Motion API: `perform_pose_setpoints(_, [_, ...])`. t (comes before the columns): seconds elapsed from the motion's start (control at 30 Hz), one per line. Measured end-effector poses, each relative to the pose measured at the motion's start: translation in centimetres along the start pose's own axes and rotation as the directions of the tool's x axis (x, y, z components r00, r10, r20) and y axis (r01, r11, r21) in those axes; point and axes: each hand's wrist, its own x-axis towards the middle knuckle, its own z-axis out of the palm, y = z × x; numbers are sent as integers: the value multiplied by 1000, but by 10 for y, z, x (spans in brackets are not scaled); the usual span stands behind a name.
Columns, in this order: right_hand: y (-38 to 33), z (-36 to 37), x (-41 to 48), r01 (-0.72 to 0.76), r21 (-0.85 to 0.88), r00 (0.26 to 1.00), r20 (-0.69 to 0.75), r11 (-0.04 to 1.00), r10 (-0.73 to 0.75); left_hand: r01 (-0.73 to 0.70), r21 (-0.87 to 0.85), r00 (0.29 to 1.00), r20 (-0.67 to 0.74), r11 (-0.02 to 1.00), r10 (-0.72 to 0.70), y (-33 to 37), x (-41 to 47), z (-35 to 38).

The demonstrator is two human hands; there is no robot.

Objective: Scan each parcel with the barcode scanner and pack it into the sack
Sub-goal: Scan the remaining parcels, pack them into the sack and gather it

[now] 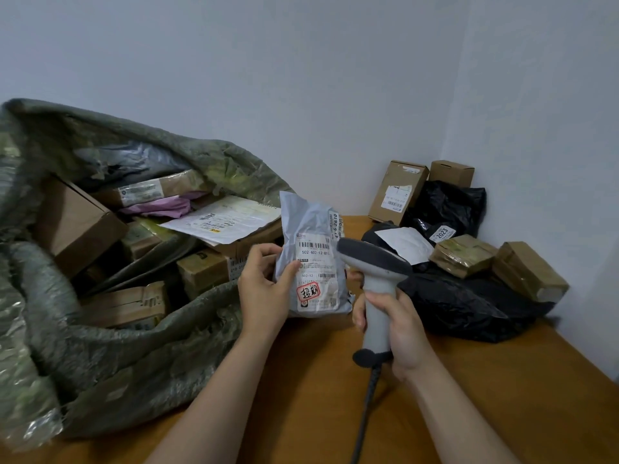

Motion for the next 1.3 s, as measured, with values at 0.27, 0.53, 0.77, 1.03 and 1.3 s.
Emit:
perform_pose_setpoints(0.27, [-20,38,22,27,54,1000,-4,998,-27,-103,288,993,-27,952,115,71,74,-40])
perform_pose_setpoints(0.53, [-22,82,51,-39,40,996,86,998,36,125,773,972,31,621,-234,81,174,-96])
perform_pose_setpoints(0.77, [-3,65,57,-86,69,996,-32,994,88,-191,978,941,205,78,-268,96,134,-55])
perform_pose_setpoints(1.03, [-10,16,67,-70,15,985,-155,997,72,-320,948,892,298,-7,-340,87,151,-48])
perform_pose_setpoints(1.3, [-5,-47,68,-23,91,903,-425,996,60,-711,699,703,709,69,58,71,110,72])
